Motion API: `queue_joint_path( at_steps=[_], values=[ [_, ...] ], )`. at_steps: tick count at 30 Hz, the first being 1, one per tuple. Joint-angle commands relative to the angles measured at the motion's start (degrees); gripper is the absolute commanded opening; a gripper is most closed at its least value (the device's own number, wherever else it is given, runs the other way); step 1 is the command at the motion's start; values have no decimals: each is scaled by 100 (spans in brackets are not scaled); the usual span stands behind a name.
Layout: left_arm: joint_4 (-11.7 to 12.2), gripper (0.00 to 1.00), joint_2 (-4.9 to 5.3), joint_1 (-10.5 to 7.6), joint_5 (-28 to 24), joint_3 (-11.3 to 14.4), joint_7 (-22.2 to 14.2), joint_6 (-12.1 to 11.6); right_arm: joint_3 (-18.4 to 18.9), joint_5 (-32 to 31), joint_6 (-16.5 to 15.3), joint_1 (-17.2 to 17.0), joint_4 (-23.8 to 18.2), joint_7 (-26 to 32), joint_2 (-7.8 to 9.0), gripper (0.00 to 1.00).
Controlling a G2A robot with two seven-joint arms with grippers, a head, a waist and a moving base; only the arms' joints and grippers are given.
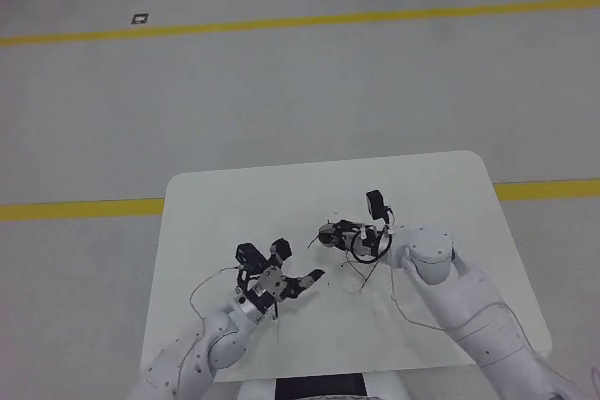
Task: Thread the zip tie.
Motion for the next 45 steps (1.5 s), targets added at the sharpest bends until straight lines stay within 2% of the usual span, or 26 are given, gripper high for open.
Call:
queue_joint_path(
  at_steps=[1,12,21,24,33,37,45],
  values=[
    [-8,100,-1,4,-7,-4,-20,0,0,-5,0,0,-1,-1,0,0],
    [-20,100,-11,-17,-32,44,-85,0,-6,3,-50,-18,-21,-31,-3,0],
    [137,100,-27,-262,-244,262,-130,0,-116,-504,-435,-116,-323,128,48,0],
    [123,100,-18,-346,-106,330,-124,0,-141,-635,-456,-123,-355,174,62,0],
    [118,100,-22,-340,-137,331,-149,19,-141,-635,-456,-123,-355,174,62,0],
    [87,100,-35,-326,-254,315,-223,11,-179,-766,-575,-177,-413,37,64,0],
    [87,100,-35,-326,-254,315,-223,11,-181,-787,-609,-193,-424,-19,64,0]
  ],
)
